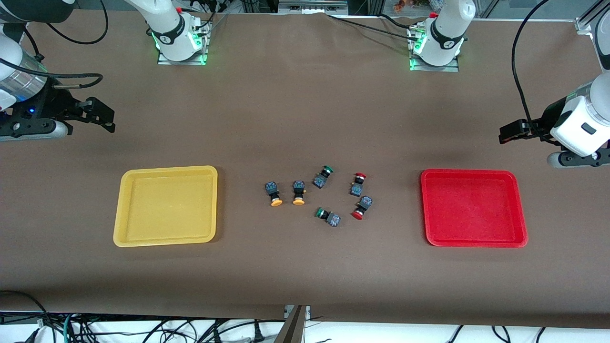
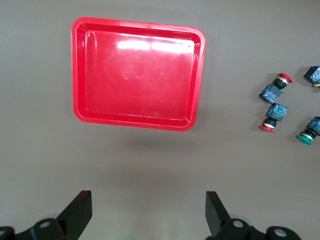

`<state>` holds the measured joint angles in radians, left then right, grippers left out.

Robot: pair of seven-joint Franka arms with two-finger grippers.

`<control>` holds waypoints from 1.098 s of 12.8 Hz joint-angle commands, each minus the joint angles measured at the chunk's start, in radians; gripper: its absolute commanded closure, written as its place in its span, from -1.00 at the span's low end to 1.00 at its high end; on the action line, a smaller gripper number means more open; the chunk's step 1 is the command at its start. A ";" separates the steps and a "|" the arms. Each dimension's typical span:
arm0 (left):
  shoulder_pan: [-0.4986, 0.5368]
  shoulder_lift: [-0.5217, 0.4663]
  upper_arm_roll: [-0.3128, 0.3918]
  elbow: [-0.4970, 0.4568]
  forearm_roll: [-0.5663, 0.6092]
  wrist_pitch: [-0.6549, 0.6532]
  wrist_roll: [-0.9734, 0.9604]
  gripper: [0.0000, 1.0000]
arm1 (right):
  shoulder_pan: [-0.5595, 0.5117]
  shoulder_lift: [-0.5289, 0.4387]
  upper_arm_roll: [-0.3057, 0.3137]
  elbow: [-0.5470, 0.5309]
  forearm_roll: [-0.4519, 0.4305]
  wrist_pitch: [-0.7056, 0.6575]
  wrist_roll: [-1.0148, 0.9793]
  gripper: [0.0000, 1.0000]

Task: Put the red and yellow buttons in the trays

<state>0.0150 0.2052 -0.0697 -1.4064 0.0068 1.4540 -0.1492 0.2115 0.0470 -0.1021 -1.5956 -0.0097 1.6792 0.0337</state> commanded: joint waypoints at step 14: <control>0.008 0.036 0.001 0.058 -0.028 -0.003 0.019 -1.00 | 0.003 0.002 0.012 0.023 -0.004 -0.007 0.046 -1.00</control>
<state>0.0155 0.2153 -0.0696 -1.3937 0.0068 1.4596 -0.1492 0.2118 0.0452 -0.1008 -1.5963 -0.0090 1.6805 0.0808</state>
